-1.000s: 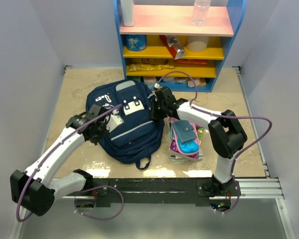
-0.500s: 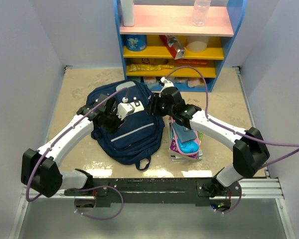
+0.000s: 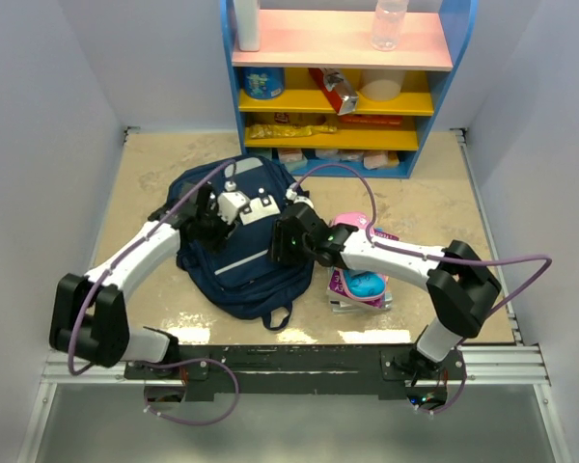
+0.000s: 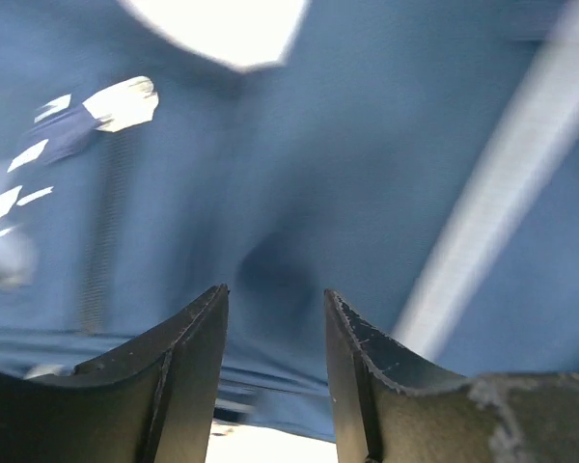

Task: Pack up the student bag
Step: Unzip the student bag at the center of the board.

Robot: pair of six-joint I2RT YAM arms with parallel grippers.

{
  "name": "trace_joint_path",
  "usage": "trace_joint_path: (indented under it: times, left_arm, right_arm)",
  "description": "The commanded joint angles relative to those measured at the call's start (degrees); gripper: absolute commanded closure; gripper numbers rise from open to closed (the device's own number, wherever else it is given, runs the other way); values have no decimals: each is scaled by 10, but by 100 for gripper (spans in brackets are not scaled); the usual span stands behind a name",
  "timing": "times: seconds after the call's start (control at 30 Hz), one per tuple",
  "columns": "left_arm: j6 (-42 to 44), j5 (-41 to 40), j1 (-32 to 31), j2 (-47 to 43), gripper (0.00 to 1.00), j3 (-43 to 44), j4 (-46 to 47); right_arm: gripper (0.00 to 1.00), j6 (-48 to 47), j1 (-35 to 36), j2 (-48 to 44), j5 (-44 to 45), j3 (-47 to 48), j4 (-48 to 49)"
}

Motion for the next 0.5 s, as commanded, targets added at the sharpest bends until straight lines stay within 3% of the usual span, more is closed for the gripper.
trace_joint_path:
  times: [0.0, 0.27, 0.47]
  left_arm:
    - [-5, -32, 70, 45, 52, 4, 101]
    - [-2, -42, 76, 94, 52, -8, 152]
    - [32, -105, 82, 104, 54, -68, 188]
  right_arm:
    - [50, 42, 10, -3, 33, -4, -5]
    - [50, 57, 15, -4, 34, -30, 7]
    - [49, 59, 17, -1, 21, -29, 8]
